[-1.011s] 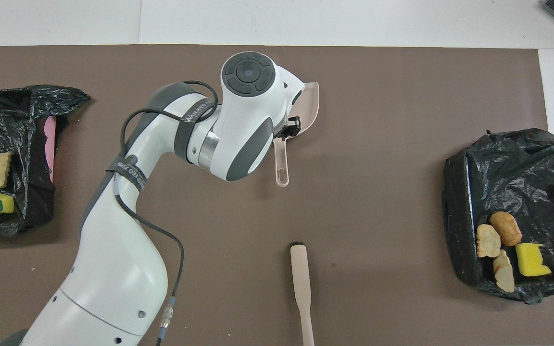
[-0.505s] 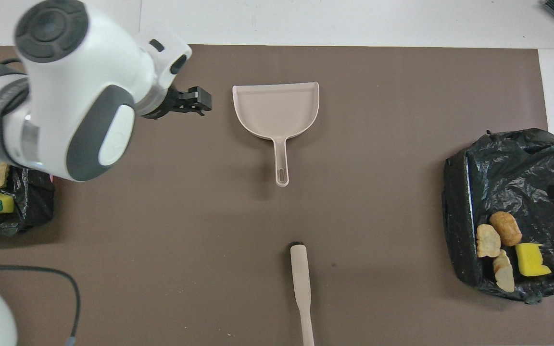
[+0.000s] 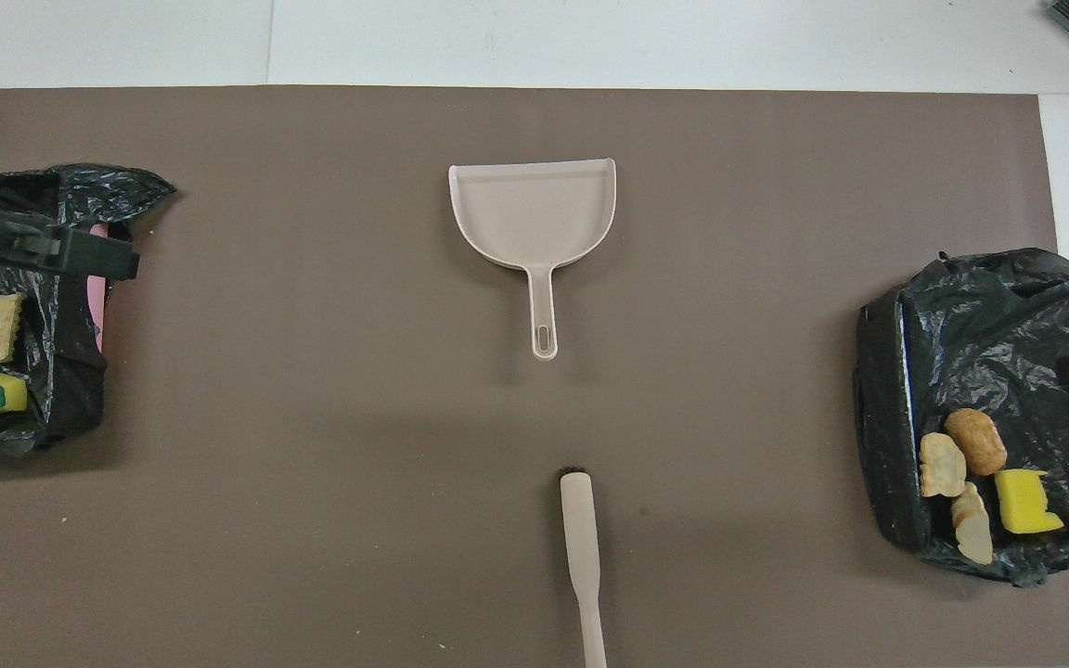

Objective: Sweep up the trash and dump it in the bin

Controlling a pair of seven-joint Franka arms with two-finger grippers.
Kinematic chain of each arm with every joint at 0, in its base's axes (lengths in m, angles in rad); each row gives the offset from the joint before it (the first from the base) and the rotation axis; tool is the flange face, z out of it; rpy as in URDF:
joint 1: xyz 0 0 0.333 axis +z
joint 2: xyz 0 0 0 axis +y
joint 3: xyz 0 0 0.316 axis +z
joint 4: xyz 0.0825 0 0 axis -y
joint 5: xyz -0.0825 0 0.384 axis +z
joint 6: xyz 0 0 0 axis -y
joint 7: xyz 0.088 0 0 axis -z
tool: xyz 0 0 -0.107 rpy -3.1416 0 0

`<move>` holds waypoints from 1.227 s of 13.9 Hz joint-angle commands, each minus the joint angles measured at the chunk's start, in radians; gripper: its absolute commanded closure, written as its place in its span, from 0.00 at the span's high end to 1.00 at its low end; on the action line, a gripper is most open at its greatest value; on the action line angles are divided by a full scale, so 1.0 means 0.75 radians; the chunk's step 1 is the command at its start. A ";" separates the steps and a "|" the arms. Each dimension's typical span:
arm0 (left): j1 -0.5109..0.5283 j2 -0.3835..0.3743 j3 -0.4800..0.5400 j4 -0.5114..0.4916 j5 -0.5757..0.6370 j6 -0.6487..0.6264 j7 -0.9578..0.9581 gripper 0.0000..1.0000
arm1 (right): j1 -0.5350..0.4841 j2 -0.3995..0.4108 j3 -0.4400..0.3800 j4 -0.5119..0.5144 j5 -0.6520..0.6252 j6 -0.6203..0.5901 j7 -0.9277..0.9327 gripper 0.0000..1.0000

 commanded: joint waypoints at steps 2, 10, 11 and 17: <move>0.078 -0.004 -0.018 0.128 0.064 -0.278 0.099 1.00 | 0.003 -0.010 -0.006 0.002 -0.027 -0.007 -0.020 1.00; 0.078 -0.028 -0.022 0.124 0.067 -0.332 0.078 1.00 | 0.050 -0.010 -0.055 0.002 -0.025 -0.005 -0.013 1.00; 0.078 -0.028 -0.022 0.124 0.067 -0.336 0.074 1.00 | 0.050 -0.010 -0.051 0.002 -0.019 -0.005 -0.013 1.00; 0.080 -0.028 -0.022 0.124 0.069 -0.330 0.066 1.00 | 0.050 -0.012 -0.042 0.002 -0.011 -0.005 -0.013 1.00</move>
